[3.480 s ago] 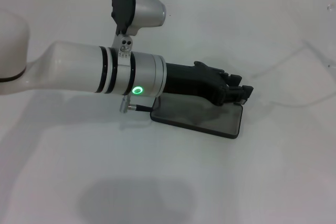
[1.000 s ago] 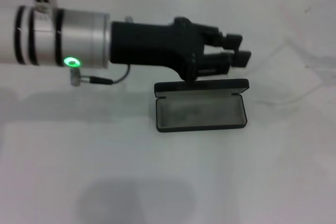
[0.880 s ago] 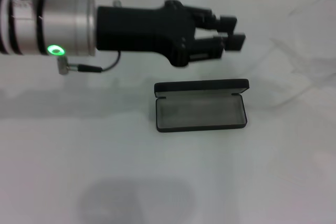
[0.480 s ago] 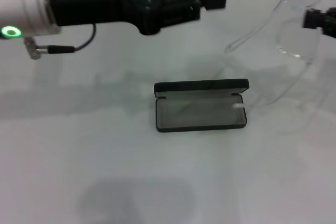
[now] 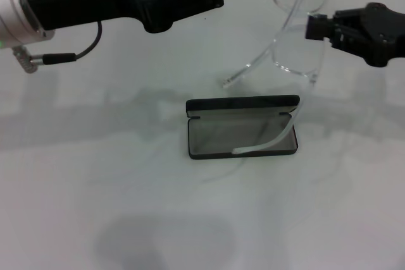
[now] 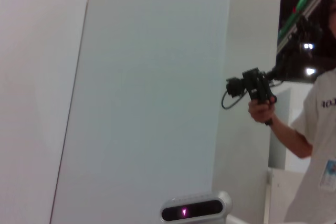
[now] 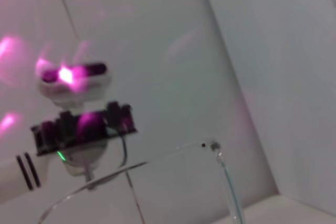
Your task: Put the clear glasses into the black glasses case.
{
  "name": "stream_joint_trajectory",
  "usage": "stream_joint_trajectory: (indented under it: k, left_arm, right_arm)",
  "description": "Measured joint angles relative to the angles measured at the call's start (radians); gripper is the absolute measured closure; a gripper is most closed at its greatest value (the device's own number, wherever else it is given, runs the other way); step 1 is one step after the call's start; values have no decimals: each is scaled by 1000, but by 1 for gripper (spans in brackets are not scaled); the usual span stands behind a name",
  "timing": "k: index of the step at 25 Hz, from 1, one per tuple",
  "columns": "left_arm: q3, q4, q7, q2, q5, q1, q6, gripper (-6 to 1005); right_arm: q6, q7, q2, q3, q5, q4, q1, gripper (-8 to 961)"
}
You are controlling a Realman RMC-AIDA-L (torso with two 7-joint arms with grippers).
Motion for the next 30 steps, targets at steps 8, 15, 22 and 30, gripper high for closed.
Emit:
stream_joint_trajectory:
  k: [8, 15, 22, 30]
  left_arm:
    - [17, -121, 36, 0, -36, -36, 14, 742]
    - [79, -132, 59, 0, -75, -49, 35, 758]
    - [105, -231, 129, 0, -90, -90, 35, 774]
    - [103, -262, 167, 1, -90, -103, 31, 940]
  right_arm:
    - [9, -56, 2, -4, 32, 63, 27, 903]
    - [12, -67, 4, -6, 36, 78, 38, 903]
    - [12, -88, 5, -10, 41, 106, 55, 903]
    - [4, -92, 6, -13, 47, 118, 70, 903]
